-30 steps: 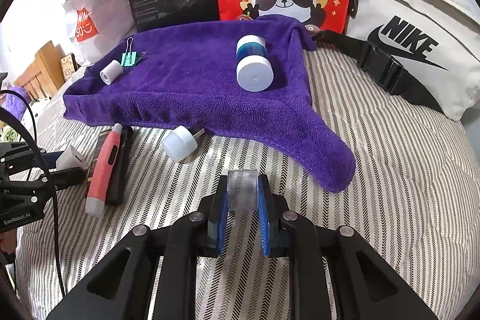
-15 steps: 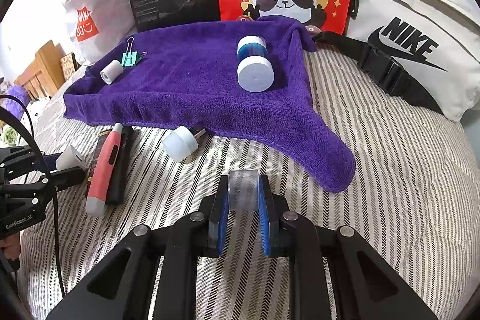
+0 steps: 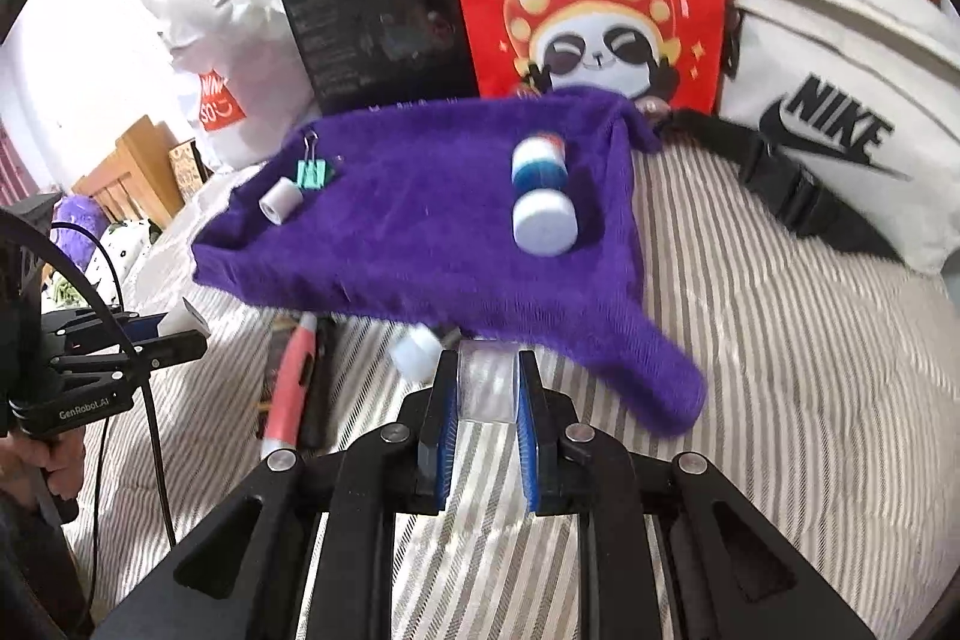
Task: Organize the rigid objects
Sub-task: 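Carry the clear cap and white plug over the purple towel with both grippers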
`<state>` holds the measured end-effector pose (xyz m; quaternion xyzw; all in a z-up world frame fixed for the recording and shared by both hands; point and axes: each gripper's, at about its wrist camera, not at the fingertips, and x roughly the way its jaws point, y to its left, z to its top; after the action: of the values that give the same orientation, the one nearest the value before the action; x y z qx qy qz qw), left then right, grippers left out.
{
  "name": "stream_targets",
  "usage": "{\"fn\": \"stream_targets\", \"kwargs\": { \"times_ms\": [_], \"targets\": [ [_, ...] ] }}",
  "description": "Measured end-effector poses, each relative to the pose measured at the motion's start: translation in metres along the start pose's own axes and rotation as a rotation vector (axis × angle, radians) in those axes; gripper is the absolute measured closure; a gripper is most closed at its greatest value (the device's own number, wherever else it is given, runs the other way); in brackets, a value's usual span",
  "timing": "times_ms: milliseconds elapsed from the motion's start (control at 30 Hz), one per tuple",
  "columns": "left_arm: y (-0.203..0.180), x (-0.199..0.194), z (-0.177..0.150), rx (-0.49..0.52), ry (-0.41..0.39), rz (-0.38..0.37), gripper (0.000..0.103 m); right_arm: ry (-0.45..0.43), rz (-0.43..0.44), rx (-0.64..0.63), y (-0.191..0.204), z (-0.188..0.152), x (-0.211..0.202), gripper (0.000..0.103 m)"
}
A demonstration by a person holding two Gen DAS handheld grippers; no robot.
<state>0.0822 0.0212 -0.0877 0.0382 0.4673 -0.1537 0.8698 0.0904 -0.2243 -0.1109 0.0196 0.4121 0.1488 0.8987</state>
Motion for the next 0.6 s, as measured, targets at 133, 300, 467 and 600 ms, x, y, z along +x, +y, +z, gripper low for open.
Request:
{"fn": "stream_targets", "kwargs": {
  "times_ms": [133, 300, 467, 600],
  "targets": [
    [0.011, -0.003, 0.009, -0.024, -0.005, 0.002, 0.077, -0.004, -0.012, -0.020, 0.002, 0.017, 0.002, 0.085],
    [0.018, -0.003, 0.018, -0.031, -0.002, 0.006, 0.077, 0.022, -0.013, -0.016, 0.000, 0.040, 0.016, 0.085],
    [0.023, -0.002, 0.023, -0.059, -0.002, -0.026, 0.077, 0.131, 0.016, 0.019, -0.010, 0.056, 0.052, 0.085],
    [0.025, -0.004, 0.024, -0.069, -0.006, -0.038, 0.077, 0.212, 0.028, 0.049, -0.019, 0.059, 0.076, 0.085]
  ]
}}
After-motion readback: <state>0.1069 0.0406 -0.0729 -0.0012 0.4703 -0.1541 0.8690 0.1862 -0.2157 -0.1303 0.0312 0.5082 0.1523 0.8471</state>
